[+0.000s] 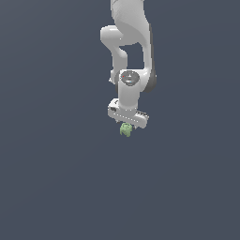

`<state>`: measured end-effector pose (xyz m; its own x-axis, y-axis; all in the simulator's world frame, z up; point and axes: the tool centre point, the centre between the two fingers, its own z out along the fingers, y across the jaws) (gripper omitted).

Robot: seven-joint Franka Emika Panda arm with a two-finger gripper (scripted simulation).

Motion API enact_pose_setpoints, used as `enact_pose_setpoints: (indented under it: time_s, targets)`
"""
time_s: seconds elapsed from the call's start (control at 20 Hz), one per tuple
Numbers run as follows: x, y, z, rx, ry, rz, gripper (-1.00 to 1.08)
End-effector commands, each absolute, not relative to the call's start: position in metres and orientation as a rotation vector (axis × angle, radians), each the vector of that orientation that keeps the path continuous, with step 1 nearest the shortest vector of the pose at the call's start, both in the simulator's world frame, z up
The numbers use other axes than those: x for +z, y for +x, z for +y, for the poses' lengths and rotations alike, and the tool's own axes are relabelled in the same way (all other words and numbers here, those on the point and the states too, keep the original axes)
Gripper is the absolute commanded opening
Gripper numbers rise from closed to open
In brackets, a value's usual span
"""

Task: Pick up the object and move it to a goal position.

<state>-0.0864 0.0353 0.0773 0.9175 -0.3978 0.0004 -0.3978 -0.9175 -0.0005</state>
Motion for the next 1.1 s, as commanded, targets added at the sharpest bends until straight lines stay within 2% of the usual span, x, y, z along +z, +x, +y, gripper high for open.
enact_pose_setpoints:
  time_s: [0.0, 0.5, 0.55, 1.05]
  targets:
    - [0.066, -0.087, 0.035, 0.0, -3.076, 0.639, 1.0]
    - [0.04, -0.087, 0.035, 0.0, -3.075, 0.643, 1.0]
    - [0.04, -0.087, 0.035, 0.0, -3.075, 0.643, -1.0]
    - [0.041, -0.087, 0.036, -0.002, -3.075, 0.642, -1.0]
